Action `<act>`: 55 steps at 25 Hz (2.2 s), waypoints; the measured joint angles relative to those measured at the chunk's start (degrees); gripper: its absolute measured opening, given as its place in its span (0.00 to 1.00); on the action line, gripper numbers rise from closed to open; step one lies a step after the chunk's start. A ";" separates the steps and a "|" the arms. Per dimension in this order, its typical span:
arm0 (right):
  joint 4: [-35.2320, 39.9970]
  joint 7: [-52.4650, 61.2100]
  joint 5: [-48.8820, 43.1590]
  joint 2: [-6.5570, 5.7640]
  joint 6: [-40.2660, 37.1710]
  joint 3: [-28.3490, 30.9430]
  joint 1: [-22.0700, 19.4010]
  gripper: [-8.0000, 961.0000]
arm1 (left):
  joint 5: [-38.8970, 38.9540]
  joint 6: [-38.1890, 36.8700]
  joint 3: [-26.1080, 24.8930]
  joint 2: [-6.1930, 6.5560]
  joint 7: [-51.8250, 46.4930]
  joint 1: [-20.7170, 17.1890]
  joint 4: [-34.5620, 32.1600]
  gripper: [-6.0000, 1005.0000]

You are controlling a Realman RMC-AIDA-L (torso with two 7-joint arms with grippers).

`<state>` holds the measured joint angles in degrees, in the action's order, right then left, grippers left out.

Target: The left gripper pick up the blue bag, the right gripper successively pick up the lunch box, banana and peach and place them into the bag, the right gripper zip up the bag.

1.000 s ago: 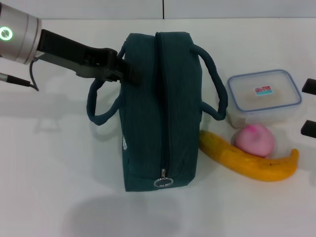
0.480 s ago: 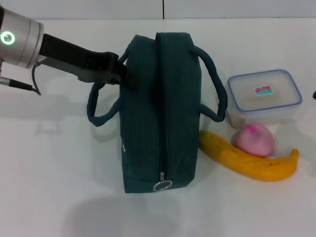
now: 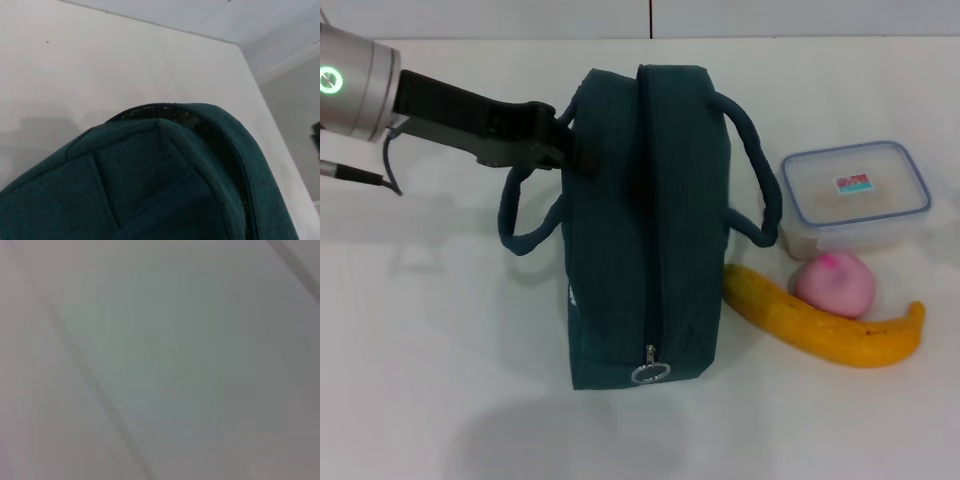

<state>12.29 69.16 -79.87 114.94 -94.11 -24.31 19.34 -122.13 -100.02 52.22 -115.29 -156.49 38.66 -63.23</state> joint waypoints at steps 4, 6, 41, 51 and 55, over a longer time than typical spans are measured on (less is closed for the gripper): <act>-5.89 1.02 0.01 0.25 6.47 5.66 1.05 0.91 | 1.37 0.04 -1.03 0.03 1.30 0.21 1.87 0.05; -7.72 2.71 0.03 0.30 11.08 6.94 1.65 0.91 | 1.59 0.06 -1.06 0.03 1.52 0.16 2.05 0.05; -13.69 18.42 -0.70 0.96 24.02 0.18 8.19 0.77 | 2.54 -0.02 -1.06 -0.21 5.84 -1.74 2.05 0.05; -13.04 22.42 -0.34 0.64 23.95 0.24 6.67 0.54 | 3.48 -0.12 -1.06 -0.21 6.12 -2.37 2.06 0.05; -12.81 22.42 -0.61 0.54 23.87 0.00 6.76 0.38 | 3.54 -0.19 -1.06 -0.20 6.67 -2.37 2.06 0.05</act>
<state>-0.51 91.59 -80.48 115.48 -70.24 -24.31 26.11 -118.59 -100.20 51.16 -115.49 -149.82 36.29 -61.17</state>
